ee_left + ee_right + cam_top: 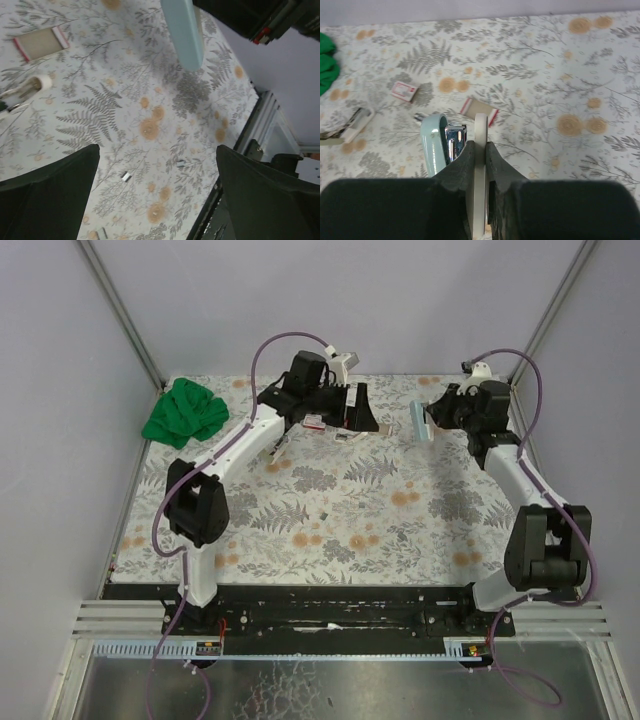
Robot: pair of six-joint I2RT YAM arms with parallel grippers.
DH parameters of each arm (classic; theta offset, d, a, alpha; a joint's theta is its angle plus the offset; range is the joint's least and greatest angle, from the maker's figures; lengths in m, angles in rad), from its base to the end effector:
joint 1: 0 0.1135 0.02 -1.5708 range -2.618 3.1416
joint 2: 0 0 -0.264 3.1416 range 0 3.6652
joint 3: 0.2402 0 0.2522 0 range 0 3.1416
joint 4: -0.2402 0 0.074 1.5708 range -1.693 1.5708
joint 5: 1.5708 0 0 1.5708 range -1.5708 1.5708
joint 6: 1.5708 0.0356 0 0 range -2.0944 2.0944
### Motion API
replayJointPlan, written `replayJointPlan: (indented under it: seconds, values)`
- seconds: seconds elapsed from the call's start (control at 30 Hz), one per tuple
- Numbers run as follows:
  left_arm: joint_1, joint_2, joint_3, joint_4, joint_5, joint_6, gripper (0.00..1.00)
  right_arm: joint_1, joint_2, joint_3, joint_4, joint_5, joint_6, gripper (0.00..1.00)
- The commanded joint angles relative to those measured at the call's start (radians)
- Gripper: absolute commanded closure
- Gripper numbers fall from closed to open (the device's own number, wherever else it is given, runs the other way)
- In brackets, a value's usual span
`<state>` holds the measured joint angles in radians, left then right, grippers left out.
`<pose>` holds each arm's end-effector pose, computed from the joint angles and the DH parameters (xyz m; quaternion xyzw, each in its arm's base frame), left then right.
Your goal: Unload the staples from the stapler
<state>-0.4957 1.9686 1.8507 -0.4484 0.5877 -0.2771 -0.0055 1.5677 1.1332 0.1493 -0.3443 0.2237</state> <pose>0.3953 -0.2362 0.3321 0.2301 0.8187 -0.4088 0.3311 0.3699 0.0100 0.2986 -0.0118 0.7952 0.2006 0.5721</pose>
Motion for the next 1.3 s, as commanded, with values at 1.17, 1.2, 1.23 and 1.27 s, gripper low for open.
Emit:
replayJointPlan:
  seconds: [1.17, 1.2, 1.23, 1.27]
  values:
    - [-0.062, 0.058, 0.033, 0.156, 0.089, -0.146, 0.45, 0.228, -0.288, -0.23, 0.246, -0.128, -0.04, 1.0]
    - [-0.063, 0.057, 0.034, 0.156, 0.09, -0.145, 0.51, 0.229, -0.289, -0.232, 0.246, -0.128, -0.04, 1.0]
    - [-0.063, 0.055, 0.033, 0.155, 0.088, -0.143, 0.56, 0.229, -0.291, -0.234, 0.246, -0.128, -0.041, 1.0]
    - [-0.062, 0.053, 0.033, 0.153, 0.085, -0.141, 0.6, 0.229, -0.292, -0.236, 0.246, -0.13, -0.042, 1.0]
